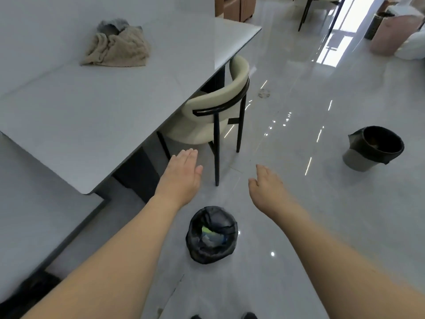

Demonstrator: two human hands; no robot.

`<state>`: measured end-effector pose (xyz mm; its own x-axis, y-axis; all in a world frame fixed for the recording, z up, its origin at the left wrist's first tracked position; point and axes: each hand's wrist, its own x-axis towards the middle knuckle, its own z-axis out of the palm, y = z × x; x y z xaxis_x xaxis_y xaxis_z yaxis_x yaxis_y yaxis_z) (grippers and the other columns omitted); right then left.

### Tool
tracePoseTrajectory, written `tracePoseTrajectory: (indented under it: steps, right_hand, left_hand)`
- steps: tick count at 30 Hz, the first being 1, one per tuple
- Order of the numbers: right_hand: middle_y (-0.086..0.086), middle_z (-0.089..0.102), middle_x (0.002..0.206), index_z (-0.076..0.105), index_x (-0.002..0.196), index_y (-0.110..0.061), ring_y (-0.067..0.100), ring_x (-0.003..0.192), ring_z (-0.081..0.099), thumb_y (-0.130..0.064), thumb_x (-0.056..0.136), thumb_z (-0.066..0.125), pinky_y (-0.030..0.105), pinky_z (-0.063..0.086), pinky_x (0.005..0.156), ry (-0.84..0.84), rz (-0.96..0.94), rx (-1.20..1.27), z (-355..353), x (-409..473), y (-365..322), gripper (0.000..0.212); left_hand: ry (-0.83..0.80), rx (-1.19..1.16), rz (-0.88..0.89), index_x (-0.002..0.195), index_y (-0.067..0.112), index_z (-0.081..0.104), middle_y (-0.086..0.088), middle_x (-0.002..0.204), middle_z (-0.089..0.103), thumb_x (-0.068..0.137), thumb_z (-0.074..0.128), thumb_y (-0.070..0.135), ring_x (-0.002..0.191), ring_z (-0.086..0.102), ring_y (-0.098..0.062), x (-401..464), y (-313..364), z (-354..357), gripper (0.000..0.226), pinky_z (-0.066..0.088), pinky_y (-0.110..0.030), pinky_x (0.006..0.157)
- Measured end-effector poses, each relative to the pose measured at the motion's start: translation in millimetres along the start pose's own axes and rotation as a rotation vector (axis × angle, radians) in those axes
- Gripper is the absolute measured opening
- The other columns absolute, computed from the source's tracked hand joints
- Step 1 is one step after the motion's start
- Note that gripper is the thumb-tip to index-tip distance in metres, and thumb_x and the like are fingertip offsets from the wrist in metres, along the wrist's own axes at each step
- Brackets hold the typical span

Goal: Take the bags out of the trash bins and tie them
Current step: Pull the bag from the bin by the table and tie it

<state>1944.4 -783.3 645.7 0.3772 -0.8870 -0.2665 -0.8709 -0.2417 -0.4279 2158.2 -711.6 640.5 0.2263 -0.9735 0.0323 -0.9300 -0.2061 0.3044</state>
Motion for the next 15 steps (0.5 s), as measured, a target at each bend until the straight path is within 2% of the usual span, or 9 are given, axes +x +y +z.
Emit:
tracePoseTrajectory:
  steps: [3,6,10,13,15]
  right_hand:
    - [0.015,0.040,0.146,0.033,0.142,-0.002,0.031,0.132,0.037,-0.022,0.101,0.032,0.038,0.024,0.112,-0.064,-0.025,-0.040,104.6,38.1,47.7,0.045]
    - [0.015,0.036,0.150,0.029,0.145,-0.003,0.030,0.135,0.034,-0.023,0.102,0.032,0.037,0.024,0.112,-0.144,-0.017,-0.017,219.6,71.2,101.0,0.048]
    - [0.018,0.039,0.148,0.034,0.142,0.000,0.033,0.133,0.037,-0.025,0.102,0.033,0.038,0.030,0.107,-0.149,0.102,0.138,354.6,112.4,170.8,0.046]
    - [0.013,0.034,0.153,0.028,0.148,-0.006,0.030,0.139,0.033,-0.033,0.103,0.032,0.038,0.028,0.110,-0.124,0.229,0.326,429.4,137.3,206.1,0.054]
    - [0.009,0.047,0.138,0.044,0.136,-0.008,0.027,0.128,0.044,-0.033,0.102,0.032,0.040,0.035,0.103,-0.115,0.277,0.451,462.3,152.8,222.2,0.044]
  left_hand:
    - [-0.043,0.033,-0.043,0.151,0.008,0.024,-0.007,0.157,0.027,0.104,0.029,0.030,0.146,0.019,-0.020,0.4,-44.6,111.1,0.052,0.010,-0.039,0.121]
    - [-0.094,0.068,-0.085,0.152,0.009,0.023,-0.006,0.158,0.026,0.104,0.028,0.030,0.147,0.016,-0.021,-4.8,-100.4,230.0,0.052,0.008,-0.038,0.121]
    - [-0.101,0.037,-0.182,0.150,0.008,0.026,-0.009,0.157,0.028,0.104,0.030,0.030,0.146,0.020,-0.023,-14.4,-174.0,376.2,0.052,0.011,-0.041,0.120]
    - [-0.041,-0.139,-0.338,0.147,0.004,0.032,-0.013,0.155,0.031,0.103,0.032,0.031,0.143,0.027,-0.027,-21.9,-212.7,456.3,0.051,0.017,-0.038,0.117]
    - [-0.034,-0.314,-0.486,0.145,0.005,0.034,-0.013,0.154,0.033,0.103,0.032,0.032,0.140,0.031,-0.027,-28.6,-225.8,490.4,0.051,0.023,-0.037,0.113]
